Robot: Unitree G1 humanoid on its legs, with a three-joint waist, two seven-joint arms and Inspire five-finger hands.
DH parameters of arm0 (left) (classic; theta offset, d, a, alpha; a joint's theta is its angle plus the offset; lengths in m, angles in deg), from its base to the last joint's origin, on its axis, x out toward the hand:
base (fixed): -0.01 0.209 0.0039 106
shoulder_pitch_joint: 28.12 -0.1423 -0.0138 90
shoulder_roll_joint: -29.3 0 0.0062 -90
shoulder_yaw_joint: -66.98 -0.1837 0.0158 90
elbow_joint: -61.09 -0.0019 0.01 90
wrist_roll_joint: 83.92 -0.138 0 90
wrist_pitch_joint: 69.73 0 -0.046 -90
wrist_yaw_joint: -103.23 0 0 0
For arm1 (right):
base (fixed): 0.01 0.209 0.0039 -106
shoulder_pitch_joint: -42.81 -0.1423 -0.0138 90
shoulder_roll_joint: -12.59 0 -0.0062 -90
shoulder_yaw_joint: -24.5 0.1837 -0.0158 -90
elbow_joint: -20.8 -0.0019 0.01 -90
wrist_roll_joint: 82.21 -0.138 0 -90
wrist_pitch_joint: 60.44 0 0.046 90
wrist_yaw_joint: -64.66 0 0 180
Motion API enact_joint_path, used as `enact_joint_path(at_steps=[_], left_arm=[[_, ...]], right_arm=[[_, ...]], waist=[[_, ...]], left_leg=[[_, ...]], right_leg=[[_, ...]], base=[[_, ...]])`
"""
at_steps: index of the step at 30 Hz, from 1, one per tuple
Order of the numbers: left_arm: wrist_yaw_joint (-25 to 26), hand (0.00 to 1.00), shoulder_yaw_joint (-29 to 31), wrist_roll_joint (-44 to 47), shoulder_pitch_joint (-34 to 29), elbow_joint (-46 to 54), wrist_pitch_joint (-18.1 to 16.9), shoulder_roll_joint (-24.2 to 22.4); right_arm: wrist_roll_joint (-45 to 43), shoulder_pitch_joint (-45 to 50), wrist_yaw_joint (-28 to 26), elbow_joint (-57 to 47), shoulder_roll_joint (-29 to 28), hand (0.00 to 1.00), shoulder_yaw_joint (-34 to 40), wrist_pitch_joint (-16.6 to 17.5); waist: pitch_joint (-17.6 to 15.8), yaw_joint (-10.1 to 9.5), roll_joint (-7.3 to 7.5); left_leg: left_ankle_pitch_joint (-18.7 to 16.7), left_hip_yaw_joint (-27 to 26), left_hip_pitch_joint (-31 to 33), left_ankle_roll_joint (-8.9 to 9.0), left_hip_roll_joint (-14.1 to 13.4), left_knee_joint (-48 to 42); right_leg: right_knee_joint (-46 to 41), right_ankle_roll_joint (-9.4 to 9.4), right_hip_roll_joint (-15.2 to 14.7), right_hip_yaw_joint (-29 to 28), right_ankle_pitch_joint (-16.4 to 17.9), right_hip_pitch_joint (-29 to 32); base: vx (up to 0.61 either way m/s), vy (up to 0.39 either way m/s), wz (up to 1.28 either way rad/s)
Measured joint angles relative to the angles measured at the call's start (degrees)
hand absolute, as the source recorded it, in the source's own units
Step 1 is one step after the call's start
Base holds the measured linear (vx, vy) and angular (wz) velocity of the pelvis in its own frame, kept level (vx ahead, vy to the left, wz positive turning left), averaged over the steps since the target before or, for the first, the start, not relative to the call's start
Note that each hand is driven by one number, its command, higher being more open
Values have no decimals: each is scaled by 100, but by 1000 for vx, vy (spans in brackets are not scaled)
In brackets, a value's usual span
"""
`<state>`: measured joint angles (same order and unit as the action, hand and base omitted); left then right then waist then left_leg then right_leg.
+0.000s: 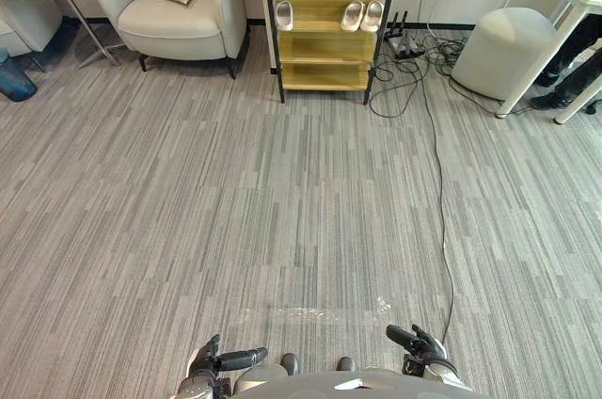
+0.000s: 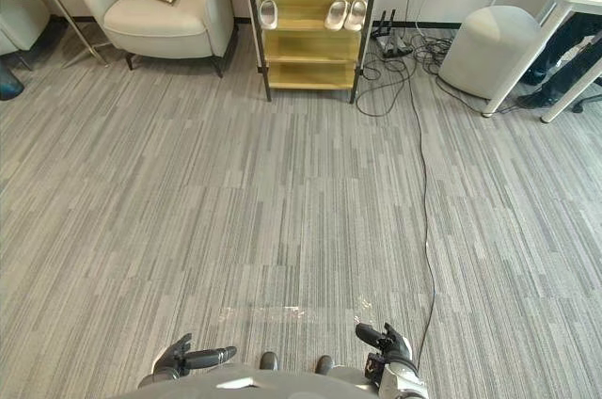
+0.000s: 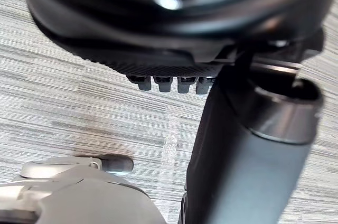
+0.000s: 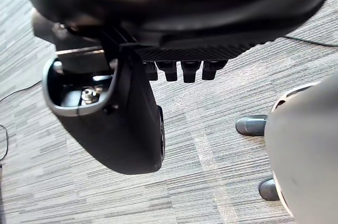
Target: Organize the slippers on the shoe rack
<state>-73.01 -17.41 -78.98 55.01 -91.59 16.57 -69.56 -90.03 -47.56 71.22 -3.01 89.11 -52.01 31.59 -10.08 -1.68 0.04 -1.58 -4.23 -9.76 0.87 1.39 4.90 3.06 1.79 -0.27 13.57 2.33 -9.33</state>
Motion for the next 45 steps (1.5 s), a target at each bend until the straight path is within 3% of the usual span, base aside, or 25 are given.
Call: enact_joint_path(at_steps=[24,30,32,34,37,39,41,43,45], left_arm=[[-2,100,-94,-110,15,-5,18,50],[-4,100,-95,-107,39,-4,32,83],[-2,100,-176,-99,66,7,47,116],[9,100,-263,-97,79,15,46,123],[4,100,-498,-118,172,-5,50,224],[14,100,-532,-135,253,-11,57,249],[21,100,-513,-197,275,-11,57,212],[50,100,-497,-235,292,-12,59,143],[72,100,-458,-253,287,-11,58,90]], right_arm=[[2,122,-4,-16,-14,100,-110,-22],[5,114,-5,-34,-23,100,-122,-27],[6,86,-6,-59,-12,100,-121,-36],[-4,70,-7,-88,41,100,-118,-56],[-8,2,-12,-221,35,100,-108,-17],[-7,-10,-33,-242,35,100,-107,-1],[-7,-73,-34,-249,59,100,-106,11],[-8,-201,-35,-256,122,100,-106,24],[-8,-272,-31,-280,156,100,-107,39]], waist=[[122,-87,56],[137,-111,115],[121,-114,115],[83,-128,59],[21,-82,72],[-8,-49,105],[-38,19,46],[-117,75,-98],[-169,103,-185]], left_leg=[[-8,-275,60,1,-21,4],[-174,-343,324,-170,-11,-152],[-556,-421,677,-188,-67,-730],[-879,-554,742,-255,-147,-1178],[-1062,-554,483,-383,-80,-1296],[-1231,-371,252,-405,-47,-1306],[-1340,-184,48,-348,-151,-1221],[-1392,-56,-125,-257,-362,-1061],[-1448,26,-294,-77,-547,-958]], right_leg=[[175,-18,41,-253,-152,65],[145,-9,26,-302,-144,297],[-609,160,-57,-321,243,741],[-2262,431,-235,-179,710,1397],[-4136,454,-659,173,769,2120],[-4708,335,-850,378,1102,2350],[-4307,130,-812,541,1233,2461],[-3648,96,-635,620,1196,2700],[-2892,49,-391,567,884,2854]], base=[[-25,-13,-5],[1,3,-3],[38,33,-18],[72,72,-34],[160,122,-8],[196,49,32],[300,-41,52],[361,-93,42],[375,-136,37]])
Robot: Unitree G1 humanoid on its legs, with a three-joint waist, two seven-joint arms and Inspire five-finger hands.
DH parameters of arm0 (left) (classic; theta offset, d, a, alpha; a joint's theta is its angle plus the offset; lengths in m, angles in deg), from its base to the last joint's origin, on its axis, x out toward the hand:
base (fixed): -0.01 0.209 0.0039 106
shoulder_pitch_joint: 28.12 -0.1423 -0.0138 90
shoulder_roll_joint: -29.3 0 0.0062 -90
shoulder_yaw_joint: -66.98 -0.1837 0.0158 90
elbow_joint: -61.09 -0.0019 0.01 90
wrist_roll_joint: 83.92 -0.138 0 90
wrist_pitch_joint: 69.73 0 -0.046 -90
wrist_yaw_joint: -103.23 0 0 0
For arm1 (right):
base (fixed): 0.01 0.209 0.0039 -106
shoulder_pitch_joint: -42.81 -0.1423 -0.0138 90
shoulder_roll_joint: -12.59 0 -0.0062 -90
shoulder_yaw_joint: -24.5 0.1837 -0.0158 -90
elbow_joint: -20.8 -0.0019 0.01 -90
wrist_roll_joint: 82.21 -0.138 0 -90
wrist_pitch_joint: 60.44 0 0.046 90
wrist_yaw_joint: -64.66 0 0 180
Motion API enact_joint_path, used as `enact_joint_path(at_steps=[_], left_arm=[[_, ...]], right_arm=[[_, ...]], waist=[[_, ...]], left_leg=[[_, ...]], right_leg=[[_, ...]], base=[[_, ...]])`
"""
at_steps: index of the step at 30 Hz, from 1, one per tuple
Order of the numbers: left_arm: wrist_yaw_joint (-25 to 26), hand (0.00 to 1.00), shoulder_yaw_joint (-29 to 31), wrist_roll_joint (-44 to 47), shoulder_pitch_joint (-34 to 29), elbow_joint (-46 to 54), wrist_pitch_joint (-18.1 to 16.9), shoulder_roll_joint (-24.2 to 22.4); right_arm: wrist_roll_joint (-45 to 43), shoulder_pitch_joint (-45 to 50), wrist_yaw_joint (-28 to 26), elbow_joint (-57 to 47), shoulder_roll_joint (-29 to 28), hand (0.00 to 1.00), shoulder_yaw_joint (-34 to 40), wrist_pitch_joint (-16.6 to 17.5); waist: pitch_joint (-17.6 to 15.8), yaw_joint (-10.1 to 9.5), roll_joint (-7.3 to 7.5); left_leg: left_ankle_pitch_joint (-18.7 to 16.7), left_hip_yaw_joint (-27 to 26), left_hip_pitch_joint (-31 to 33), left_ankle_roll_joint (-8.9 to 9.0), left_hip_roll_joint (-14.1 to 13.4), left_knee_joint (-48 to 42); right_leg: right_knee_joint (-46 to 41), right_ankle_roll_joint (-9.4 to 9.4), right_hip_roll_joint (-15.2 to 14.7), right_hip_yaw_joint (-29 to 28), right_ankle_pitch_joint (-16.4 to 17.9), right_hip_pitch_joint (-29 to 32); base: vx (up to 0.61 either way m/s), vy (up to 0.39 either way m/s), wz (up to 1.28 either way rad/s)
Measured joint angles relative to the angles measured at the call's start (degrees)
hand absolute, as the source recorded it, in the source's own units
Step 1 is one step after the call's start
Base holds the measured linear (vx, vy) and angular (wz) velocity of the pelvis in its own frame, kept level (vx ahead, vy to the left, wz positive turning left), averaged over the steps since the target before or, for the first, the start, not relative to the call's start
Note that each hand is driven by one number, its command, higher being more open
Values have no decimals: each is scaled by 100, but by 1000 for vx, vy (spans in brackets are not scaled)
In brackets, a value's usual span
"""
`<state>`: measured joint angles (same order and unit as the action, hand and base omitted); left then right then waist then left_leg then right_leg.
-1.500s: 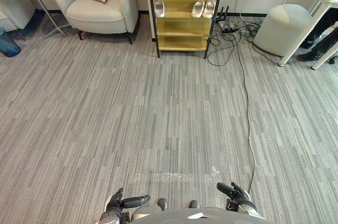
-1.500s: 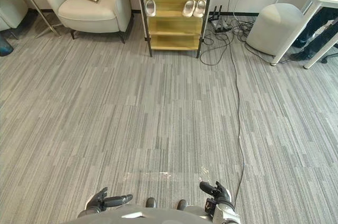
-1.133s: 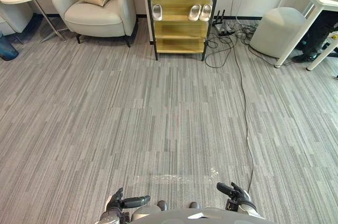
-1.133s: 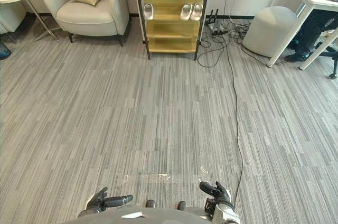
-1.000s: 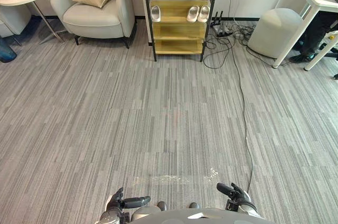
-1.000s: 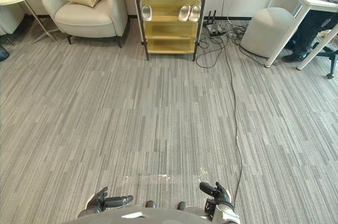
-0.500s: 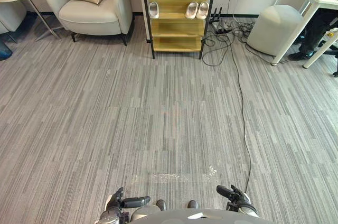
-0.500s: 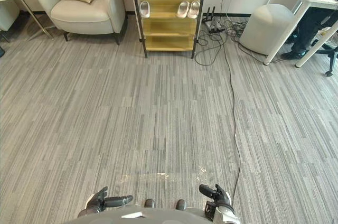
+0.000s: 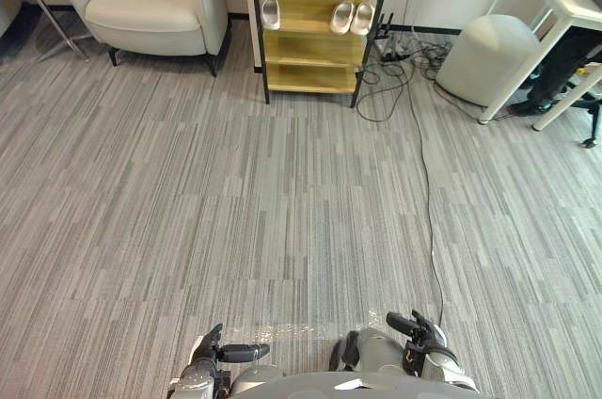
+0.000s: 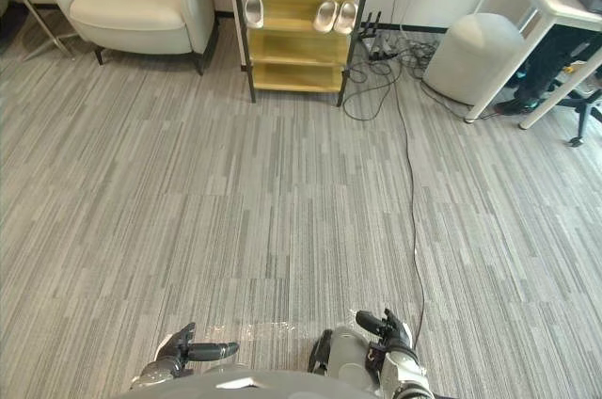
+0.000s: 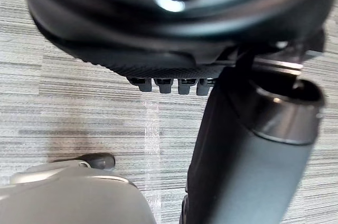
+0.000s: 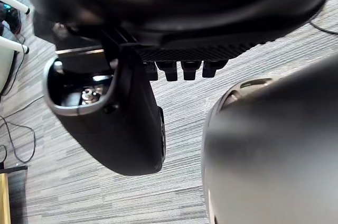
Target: Organize the slippers on the shoe rack
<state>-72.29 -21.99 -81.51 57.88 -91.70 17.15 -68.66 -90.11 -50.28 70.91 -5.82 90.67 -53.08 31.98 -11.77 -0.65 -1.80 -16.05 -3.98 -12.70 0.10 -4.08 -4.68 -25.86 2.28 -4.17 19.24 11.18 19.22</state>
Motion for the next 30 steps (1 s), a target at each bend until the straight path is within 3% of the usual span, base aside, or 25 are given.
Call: enact_joint_path(at_steps=[1,2,3,4,5,6,7,10,13,14,15,16,17,18,19,21,24,25,26,27,29,30], left_arm=[[4,100,39,-95,-34,-43,2,26],[5,100,44,-101,-42,-58,7,32],[27,100,119,-157,3,-105,4,-71],[6,100,197,-195,40,-95,-9,-151],[6,100,281,-194,58,-83,-17,-156],[5,100,364,-195,64,-66,-15,-172],[6,100,501,-177,59,3,-27,-224],[0,100,689,-117,51,319,-150,-222],[-18,100,687,-11,183,487,-206,-223],[-55,100,669,31,297,515,-209,-215],[-55,100,655,31,327,521,-209,-215],[-49,100,620,30,341,530,-210,-211],[-29,100,606,32,329,507,-208,-239],[-13,100,631,37,373,473,-186,-163],[-10,100,631,36,375,473,-187,-156],[9,100,658,41,461,442,-151,-61],[8,100,703,54,365,382,-112,-25],[9,100,666,38,284,372,-98,-9],[6,100,620,26,252,356,-83,34],[-3,100,530,26,252,266,-40,106],[3,100,408,24,248,138,10,176],[7,100,385,22,238,115,7,178]], right_arm=[[-7,42,-4,3,-33,100,2,9],[-10,58,-4,9,-51,100,5,6],[8,0,0,26,-20,100,48,0],[8,-14,0,14,24,100,47,43],[7,-17,-1,8,26,100,3,40],[5,-7,-5,17,31,100,-44,-7],[2,33,5,35,44,100,-80,-31],[-13,44,38,33,-5,100,-77,-50],[-105,-171,67,20,-24,100,-59,-54],[-124,-196,76,20,-73,100,-1,-52],[-124,-194,80,15,-82,100,3,-51],[-124,-183,96,-7,-81,100,4,-43],[-124,-146,118,-1,-42,100,2,-34],[-126,-118,142,27,-201,100,-23,-56],[-126,-116,139,29,-212,100,-22,-56],[-126,-52,138,36,-372,100,-6,-107],[-123,-57,106,38,-468,100,-26,-97],[-122,-40,64,40,-481,100,-108,-52],[-120,-33,51,39,-476,100,-211,-34],[-118,-31,18,44,-476,100,-287,-39],[-118,-15,7,-18,-436,100,-288,36],[-113,-9,10,-17,-388,100,-303,57]], waist=[[33,1,74],[45,7,85],[40,-19,-102],[38,-36,-145],[3,-32,-225],[-39,-48,-264],[-98,-72,-276],[-209,-248,-142],[-329,-318,-118],[-402,-412,-31],[-410,-418,-11],[-404,-418,-14],[-379,-438,-93],[-374,-496,94],[-369,-493,110],[-392,-516,336],[-368,-648,375],[-284,-631,383],[-224,-627,426],[-217,-585,474],[-190,-482,532],[-193,-449,523]], left_leg=[[-125,41,-140,213,-35,-77],[-165,67,-162,275,-45,-128],[-201,121,-77,434,-277,-629],[-114,122,282,586,-345,-1405],[120,142,752,581,-469,-2603],[351,147,1160,452,-618,-3626],[360,52,1502,427,-803,-4597],[235,-334,2274,397,-1113,-5711],[27,-405,3093,412,-1005,-5210],[10,-412,3263,399,-692,-4238],[53,-401,3297,403,-551,-3740],[322,-303,3342,435,-313,-2646],[1259,-151,3314,326,-159,-1751],[1586,-179,3140,116,29,-1555],[1573,-183,3135,95,42,-1552],[1293,-246,3158,-77,165,-1899],[685,-509,2701,-103,-31,-2320],[380,-555,2448,-95,-111,-2291],[206,-609,2303,-125,-120,-2243],[48,-658,2072,-180,-77,-2173],[-64,-661,1667,-202,-21,-2022],[-86,-656,1340,-165,-35,-1834]], right_leg=[[470,-268,78,-61,-604,-35],[497,-378,92,-92,-916,-88],[518,-588,281,-19,-849,-274],[742,-605,374,-11,-739,-463],[1111,-622,510,3,-730,-808],[1425,-630,605,6,-732,-1177],[1719,-638,715,-2,-731,-1608],[2260,-708,814,-190,-676,-2480],[2596,-688,777,-398,-662,-2875],[2630,-530,598,-499,-537,-3059],[2628,-473,537,-519,-484,-3111],[2618,-359,447,-553,-342,-3190],[2599,-192,447,-651,-156,-3261],[2533,-106,262,-784,-59,-3305],[2524,-106,249,-786,-58,-3298],[2300,-98,52,-929,-62,-3314],[1238,-64,32,-1317,-66,-3244],[184,232,-5,-1385,-68,-2876],[-713,665,-116,-1387,-172,-2476],[-1937,958,-352,-1324,-327,-1902],[-2610,429,-589,-990,126,-1419],[-2379,186,-601,-712,378,-1166]], base=[[524,-224,38],[668,-283,34],[691,-299,19],[679,-286,12],[553,-240,7],[535,-228,6],[411,-171,2],[453,-131,-24],[395,20,-40],[385,106,-40],[383,127,-34],[401,188,-23],[516,221,-31],[516,207,-23],[440,126,2],[395,122,10],[339,115,-48],[212,111,-60],[332,152,-51],[298,83,-26],[320,45,0],[284,8,13]])
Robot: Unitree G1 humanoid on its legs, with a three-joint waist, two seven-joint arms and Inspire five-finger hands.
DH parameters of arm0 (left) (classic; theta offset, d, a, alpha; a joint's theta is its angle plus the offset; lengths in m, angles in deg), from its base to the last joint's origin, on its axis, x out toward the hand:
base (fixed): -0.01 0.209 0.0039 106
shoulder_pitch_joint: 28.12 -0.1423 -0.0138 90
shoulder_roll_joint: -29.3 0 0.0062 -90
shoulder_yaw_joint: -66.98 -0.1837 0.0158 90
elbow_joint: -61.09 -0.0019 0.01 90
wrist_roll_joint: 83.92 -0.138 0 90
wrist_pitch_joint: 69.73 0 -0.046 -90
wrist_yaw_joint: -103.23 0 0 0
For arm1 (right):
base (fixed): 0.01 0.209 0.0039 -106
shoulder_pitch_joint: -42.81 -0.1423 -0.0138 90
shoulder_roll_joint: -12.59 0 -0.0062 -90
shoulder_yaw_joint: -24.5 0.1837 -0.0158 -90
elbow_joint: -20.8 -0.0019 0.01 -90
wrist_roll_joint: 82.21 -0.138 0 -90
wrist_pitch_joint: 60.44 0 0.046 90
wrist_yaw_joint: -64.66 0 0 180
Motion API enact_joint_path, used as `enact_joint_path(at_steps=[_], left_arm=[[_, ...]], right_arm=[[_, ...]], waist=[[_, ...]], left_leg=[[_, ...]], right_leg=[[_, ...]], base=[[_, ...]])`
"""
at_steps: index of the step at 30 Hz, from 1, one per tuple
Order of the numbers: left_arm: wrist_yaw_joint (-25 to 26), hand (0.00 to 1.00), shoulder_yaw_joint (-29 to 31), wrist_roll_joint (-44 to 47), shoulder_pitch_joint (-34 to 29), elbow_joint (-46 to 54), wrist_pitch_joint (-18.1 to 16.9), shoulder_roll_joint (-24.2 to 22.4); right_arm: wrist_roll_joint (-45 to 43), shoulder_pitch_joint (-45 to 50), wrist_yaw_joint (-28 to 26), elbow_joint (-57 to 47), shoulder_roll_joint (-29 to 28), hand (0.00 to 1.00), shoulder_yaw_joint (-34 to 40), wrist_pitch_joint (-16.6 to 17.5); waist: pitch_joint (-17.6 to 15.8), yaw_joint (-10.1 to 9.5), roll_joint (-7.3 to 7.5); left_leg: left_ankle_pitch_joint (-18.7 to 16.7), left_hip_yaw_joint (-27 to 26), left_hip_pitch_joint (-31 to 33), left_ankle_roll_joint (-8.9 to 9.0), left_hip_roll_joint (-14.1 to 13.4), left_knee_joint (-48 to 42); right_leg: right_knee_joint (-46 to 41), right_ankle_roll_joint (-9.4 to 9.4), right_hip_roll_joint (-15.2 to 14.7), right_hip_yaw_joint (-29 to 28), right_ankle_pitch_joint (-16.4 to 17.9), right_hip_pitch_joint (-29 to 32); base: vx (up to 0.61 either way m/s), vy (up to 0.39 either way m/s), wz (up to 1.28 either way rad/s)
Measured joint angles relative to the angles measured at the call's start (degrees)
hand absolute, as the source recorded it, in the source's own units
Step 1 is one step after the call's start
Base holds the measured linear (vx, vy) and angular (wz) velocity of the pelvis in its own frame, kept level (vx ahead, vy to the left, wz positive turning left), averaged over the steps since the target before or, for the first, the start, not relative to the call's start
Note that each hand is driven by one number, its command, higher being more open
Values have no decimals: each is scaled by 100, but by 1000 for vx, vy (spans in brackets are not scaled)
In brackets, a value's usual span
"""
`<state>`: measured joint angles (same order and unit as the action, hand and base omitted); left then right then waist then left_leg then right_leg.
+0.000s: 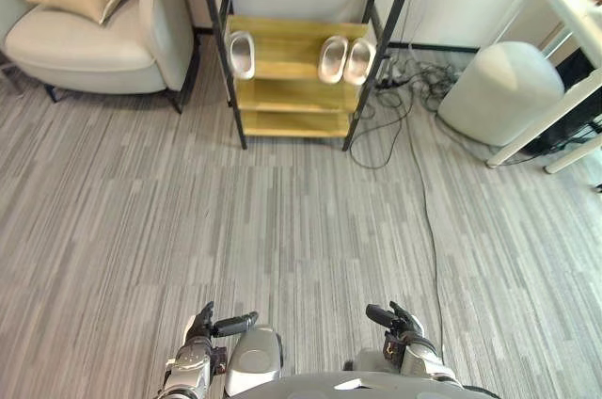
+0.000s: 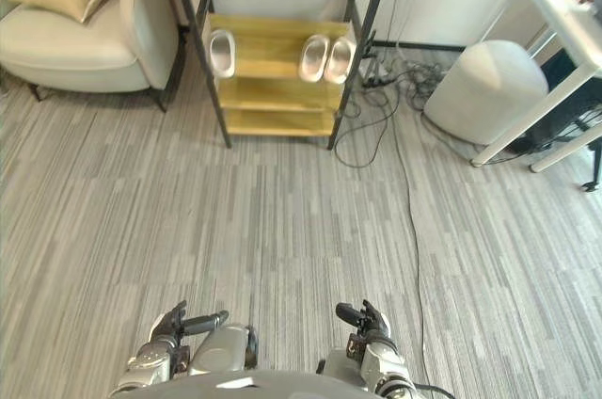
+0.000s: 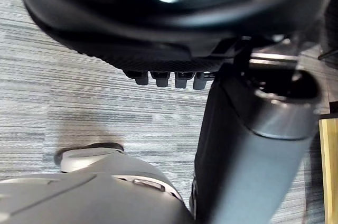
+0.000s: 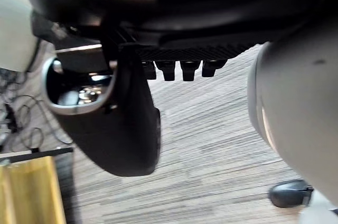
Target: Organize the slippers on the shoe rack
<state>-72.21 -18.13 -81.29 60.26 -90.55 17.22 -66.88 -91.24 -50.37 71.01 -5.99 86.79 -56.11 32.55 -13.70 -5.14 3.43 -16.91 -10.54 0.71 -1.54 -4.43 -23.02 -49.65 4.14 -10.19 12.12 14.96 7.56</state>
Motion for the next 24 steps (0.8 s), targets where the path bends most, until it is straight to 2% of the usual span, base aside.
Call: enact_joint_path(at_steps=[2,3,4,5,6,7,9,10,11,12,13,14,15,17,19,20,21,22,23,24], left_arm=[[-2,100,1,-4,-5,-1,-1,-4],[-3,100,2,-7,-13,-1,0,-18],[2,100,3,-20,-26,-3,0,-66],[2,100,4,-42,-44,-3,0,-74],[-3,100,8,-89,-98,-20,0,-85],[-6,100,58,-109,-105,-81,2,-143],[13,100,144,-115,-149,-85,-12,-287],[7,100,246,-118,-164,-85,-12,-382],[4,100,406,-118,-148,-61,-12,-461],[4,100,477,-117,-147,-42,-11,-480],[13,100,578,-97,-176,90,-15,-515],[16,100,601,-86,-191,179,-25,-526],[-10,100,612,-82,-179,369,-76,-509],[6,100,548,-60,-137,524,-138,-502],[-6,100,538,-40,-91,546,-188,-470],[-14,100,538,-36,-19,536,-179,-446],[-3,100,495,-41,5,515,-178,-447],[2,100,472,-44,0,510,-181,-453],[0,100,457,-43,65,413,-181,-392],[19,100,423,-64,96,396,-188,-298]], right_arm=[[0,-51,-5,-1,26,100,-43,20],[-1,-103,-8,-2,40,100,-49,29],[-2,-162,-12,-7,82,100,-48,38],[-2,-174,-12,-6,95,100,-47,32],[0,-148,-13,20,119,100,-46,18],[0,-127,-29,50,225,100,-30,-36],[8,-108,-23,61,273,100,40,-33],[8,-99,-15,50,282,100,211,-58],[8,-76,-2,13,306,100,261,-66],[8,-53,3,-7,314,100,258,-68],[2,13,26,-65,324,100,236,-75],[2,40,41,-97,305,100,236,-74],[0,94,54,-122,232,100,231,-66],[-7,92,54,-119,154,100,224,-68],[-7,25,60,-92,119,100,224,-75],[-7,-6,65,-79,66,100,230,-75],[-7,-12,73,-71,71,100,230,-70],[-6,-7,74,-58,88,100,226,-66],[-7,-54,93,56,47,100,156,-72],[-5,-62,78,72,-22,100,44,-103]], waist=[[0,23,-5],[-13,70,-37],[-56,141,-131],[-61,151,-143],[-53,184,-169],[-25,222,-244],[54,190,-423],[63,200,-540],[38,226,-618],[36,225,-648],[-11,170,-705],[-25,120,-693],[-60,13,-628],[-78,-48,-579],[-108,-76,-538],[-161,-89,-454],[-169,-91,-435],[-152,-93,-465],[-217,-141,-367],[-184,-135,-185]], left_leg=[[-9,30,-266,26,-24,230],[-13,83,-416,45,-61,387],[-56,213,-652,170,-145,587],[-69,242,-753,230,-154,653],[-125,363,-924,358,-162,768],[-179,563,-1107,447,-244,791],[-149,685,-1087,500,-391,651],[-101,792,-946,577,-478,196],[25,920,-526,628,-580,-833],[159,969,-298,642,-631,-1335],[644,930,480,622,-948,-3064],[569,820,700,616,-1051,-3489],[417,594,1107,578,-1142,-3903],[267,434,1558,553,-1128,-3660],[143,333,1850,574,-963,-2723],[212,324,1854,583,-678,-1650],[561,341,1815,593,-443,-519],[871,378,1793,599,-374,-33],[1450,316,1602,313,-191,190],[1350,284,1605,185,-41,178]], right_leg=[[638,-150,119,125,117,361],[1221,-134,254,116,96,582],[2269,-66,457,43,-182,787],[2689,-71,528,-1,-382,793],[3126,-106,604,-101,-1177,732],[2983,-355,681,-108,-1431,608],[2795,-431,745,-6,-1139,589],[2698,-491,782,116,-911,489],[2747,-512,830,247,-742,277],[2795,-523,848,300,-697,168],[3118,-589,968,399,-592,-364],[3250,-615,1008,412,-571,-564],[3575,-613,1017,440,-542,-1010],[3936,-588,1013,497,-554,-1377],[4178,-557,964,504,-569,-1621],[4289,-442,827,507,-543,-1776],[4334,-294,730,489,-461,-1851],[4348,-197,717,475,-402,-1879],[4388,-40,588,329,-310,-1994],[4415,-71,459,251,-354,-1982]], base=[[366,-46,19],[579,-149,43],[545,-153,46],[605,-182,56],[555,-184,59],[555,-193,55],[438,-170,35],[588,-259,43],[562,-247,42],[499,-229,47],[302,-126,30],[362,-121,27],[338,-96,16],[409,-41,15],[361,94,2],[289,144,-1],[373,219,-3],[404,245,-13],[472,257,-7],[466,227,-4]])
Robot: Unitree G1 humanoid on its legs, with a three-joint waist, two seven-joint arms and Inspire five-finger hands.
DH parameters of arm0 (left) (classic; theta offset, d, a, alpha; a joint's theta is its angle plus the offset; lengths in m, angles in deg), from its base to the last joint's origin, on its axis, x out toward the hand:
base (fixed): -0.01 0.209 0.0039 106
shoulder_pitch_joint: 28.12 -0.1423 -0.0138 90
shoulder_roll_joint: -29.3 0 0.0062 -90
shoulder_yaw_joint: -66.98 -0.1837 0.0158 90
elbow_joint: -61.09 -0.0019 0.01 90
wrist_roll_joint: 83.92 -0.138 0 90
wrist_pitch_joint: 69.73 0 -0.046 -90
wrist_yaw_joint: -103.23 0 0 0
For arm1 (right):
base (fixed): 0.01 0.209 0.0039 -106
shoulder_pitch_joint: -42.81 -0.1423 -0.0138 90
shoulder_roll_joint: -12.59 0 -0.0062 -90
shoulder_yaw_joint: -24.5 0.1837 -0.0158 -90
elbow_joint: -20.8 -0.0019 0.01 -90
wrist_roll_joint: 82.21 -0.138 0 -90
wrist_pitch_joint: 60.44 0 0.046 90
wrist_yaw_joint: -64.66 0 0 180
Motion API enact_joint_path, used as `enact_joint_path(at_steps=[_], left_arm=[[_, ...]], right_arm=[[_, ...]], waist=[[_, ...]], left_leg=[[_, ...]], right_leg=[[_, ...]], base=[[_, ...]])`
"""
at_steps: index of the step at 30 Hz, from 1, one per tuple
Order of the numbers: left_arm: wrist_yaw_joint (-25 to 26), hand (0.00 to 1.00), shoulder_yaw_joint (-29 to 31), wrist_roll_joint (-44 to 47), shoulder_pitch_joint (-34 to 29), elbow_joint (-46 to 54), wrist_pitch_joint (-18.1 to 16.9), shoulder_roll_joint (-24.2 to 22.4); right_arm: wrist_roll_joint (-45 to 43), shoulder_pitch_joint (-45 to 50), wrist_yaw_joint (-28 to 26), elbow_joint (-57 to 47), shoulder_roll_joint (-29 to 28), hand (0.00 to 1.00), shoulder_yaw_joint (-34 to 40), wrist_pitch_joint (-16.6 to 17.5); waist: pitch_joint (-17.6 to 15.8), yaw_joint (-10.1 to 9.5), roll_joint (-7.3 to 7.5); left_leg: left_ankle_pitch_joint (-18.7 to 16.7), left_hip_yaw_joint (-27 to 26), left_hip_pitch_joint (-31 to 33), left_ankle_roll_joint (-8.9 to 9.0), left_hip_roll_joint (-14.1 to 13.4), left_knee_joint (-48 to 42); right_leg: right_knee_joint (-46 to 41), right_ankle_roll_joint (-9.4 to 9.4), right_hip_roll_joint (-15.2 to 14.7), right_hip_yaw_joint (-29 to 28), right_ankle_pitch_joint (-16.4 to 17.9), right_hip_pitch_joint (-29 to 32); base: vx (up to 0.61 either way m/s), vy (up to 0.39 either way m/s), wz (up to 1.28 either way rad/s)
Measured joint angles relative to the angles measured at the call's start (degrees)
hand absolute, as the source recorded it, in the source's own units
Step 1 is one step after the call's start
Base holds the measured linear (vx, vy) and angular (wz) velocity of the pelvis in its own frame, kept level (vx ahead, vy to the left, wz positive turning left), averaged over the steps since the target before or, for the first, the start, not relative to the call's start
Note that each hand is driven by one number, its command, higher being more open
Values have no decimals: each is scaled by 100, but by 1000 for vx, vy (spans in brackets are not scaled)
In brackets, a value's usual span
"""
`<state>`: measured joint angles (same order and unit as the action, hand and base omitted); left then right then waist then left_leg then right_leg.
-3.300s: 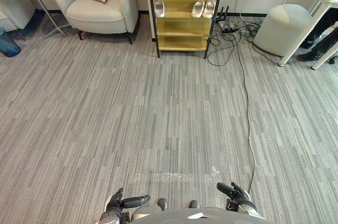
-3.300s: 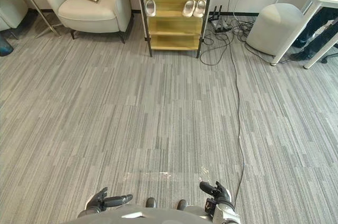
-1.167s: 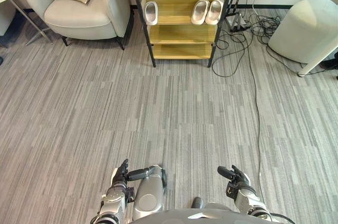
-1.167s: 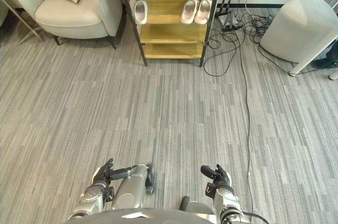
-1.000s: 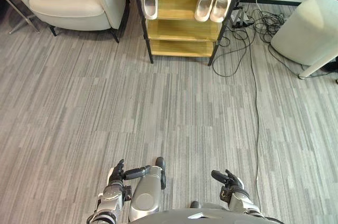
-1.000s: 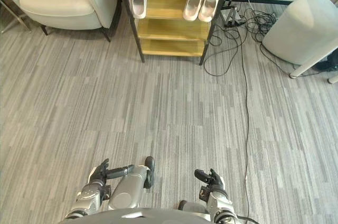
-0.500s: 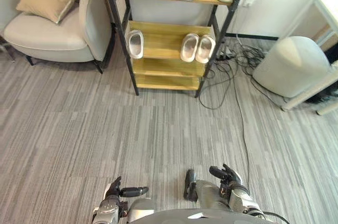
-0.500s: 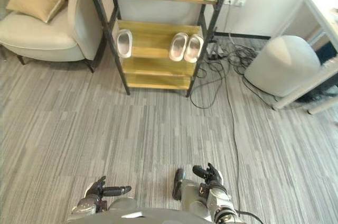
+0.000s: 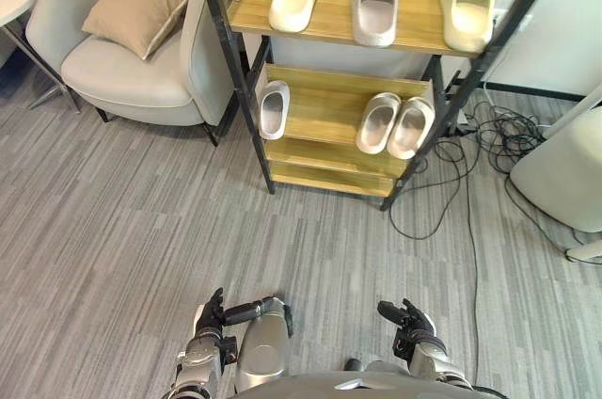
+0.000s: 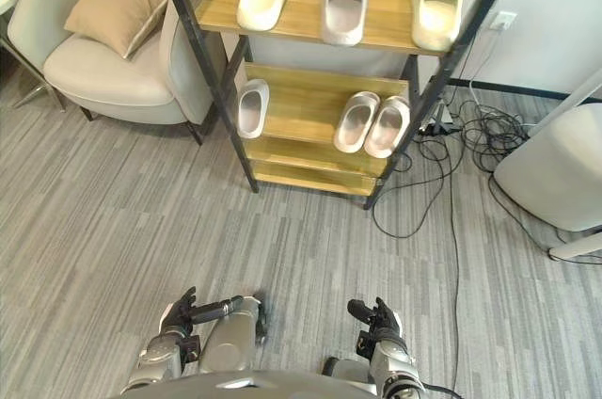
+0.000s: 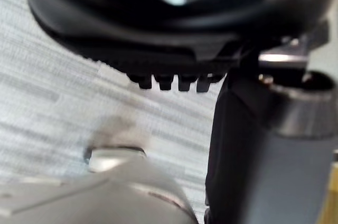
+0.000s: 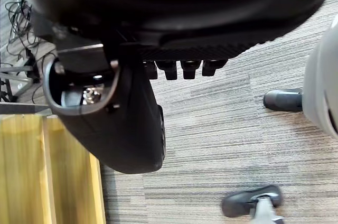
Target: Organize the slippers on the shoe rack
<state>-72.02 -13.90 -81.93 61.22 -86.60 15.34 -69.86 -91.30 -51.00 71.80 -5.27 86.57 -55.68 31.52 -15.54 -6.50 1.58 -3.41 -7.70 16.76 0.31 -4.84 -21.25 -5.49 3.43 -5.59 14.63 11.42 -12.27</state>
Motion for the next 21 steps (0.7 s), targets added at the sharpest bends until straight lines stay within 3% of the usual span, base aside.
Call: enact_joint_path(at_steps=[2,4,7,8,9,10,11,12,15,16,17,18,19,20,21], left_arm=[[-8,100,7,5,19,-44,38,43],[-14,100,5,6,4,-131,58,61],[-21,100,-160,4,-30,-232,89,150],[-21,100,-224,4,-47,-269,134,205],[-21,100,-225,4,-48,-273,135,208],[-19,100,-254,6,-83,-341,173,239],[-18,100,-273,6,-121,-350,176,248],[-19,100,-313,5,-137,-350,176,246],[-20,100,-324,0,-192,-353,177,223],[-27,100,-328,-6,-211,-356,181,236],[-32,100,-324,-23,-222,-403,179,203],[-23,100,-317,-39,-260,-406,173,147],[-21,100,-283,-45,-188,-368,171,-48],[-21,100,-206,-44,-193,-273,168,-62],[-19,100,-156,-41,-204,-222,162,-64]], right_arm=[[1,6,-17,13,-27,100,14,-10],[5,1,-37,22,-30,100,13,0],[12,12,-67,31,-62,100,5,36],[28,13,-76,37,-62,100,-7,77],[28,14,-80,35,-61,100,-9,82],[28,-17,-89,25,-27,100,-135,89],[31,-33,-94,-17,-7,100,-257,118],[33,-44,-93,-37,2,100,-286,133],[37,-102,-106,-55,23,100,-326,162],[40,-98,-113,-47,29,100,-328,159],[66,-77,-119,27,114,100,-317,144],[68,-71,-119,64,165,100,-313,120],[61,136,-76,-19,267,100,-18,84],[57,211,-55,-67,252,100,23,85],[53,242,-43,-70,248,100,24,85]], waist=[[1,-19,60],[7,-67,56],[40,-75,106],[54,-43,129],[55,-40,130],[82,20,173],[85,54,170],[93,71,146],[124,111,82],[137,145,102],[202,156,22],[271,147,-71],[290,198,-338],[272,136,-309],[270,90,-303]], left_leg=[[-333,-60,10,-114,23,-398],[-736,-234,-326,-177,-39,-601],[-1022,-414,-839,-243,-56,-463],[-1165,-428,-1042,-279,-23,-444],[-1172,-428,-1058,-282,-20,-441],[-1301,-416,-1381,-309,-1,-330],[-1315,-400,-1609,-260,-25,-191],[-1327,-384,-1694,-231,-65,-131],[-1371,-300,-1865,-69,-175,16],[-1420,-228,-1924,59,-149,51],[-1467,-72,-2019,159,-202,92],[-1438,-51,-2028,210,-268,158],[-1266,422,-1498,554,-605,-1131],[-1175,383,-1143,678,-741,-1853],[-1213,309,-1020,659,-781,-2006]], right_leg=[[-179,18,-94,-177,-12,-48],[-1083,67,-217,-455,-20,105],[-3119,624,-506,-635,-241,867],[-3877,569,-643,-527,-118,1225],[-3906,555,-656,-514,-101,1243],[-4146,345,-708,-193,171,1534],[-3854,173,-652,62,333,1750],[-3522,114,-570,147,364,1890],[-1985,99,-210,55,183,2185],[-1441,22,-92,-59,-558,2184],[-1327,-165,24,-67,-836,2041],[-1278,-215,88,-54,-789,2031],[-890,-363,287,574,-420,1371],[-726,-375,298,634,-412,1154],[-673,-375,295,643,-413,1058]], base=[[351,173,-4],[307,167,-38],[236,128,-35],[212,54,-11],[269,23,0],[296,-29,11],[287,-49,16],[269,-80,15],[219,-107,18],[411,-193,39],[373,-167,35],[833,-538,110],[647,-475,108],[619,-436,108],[122,-7,15]])
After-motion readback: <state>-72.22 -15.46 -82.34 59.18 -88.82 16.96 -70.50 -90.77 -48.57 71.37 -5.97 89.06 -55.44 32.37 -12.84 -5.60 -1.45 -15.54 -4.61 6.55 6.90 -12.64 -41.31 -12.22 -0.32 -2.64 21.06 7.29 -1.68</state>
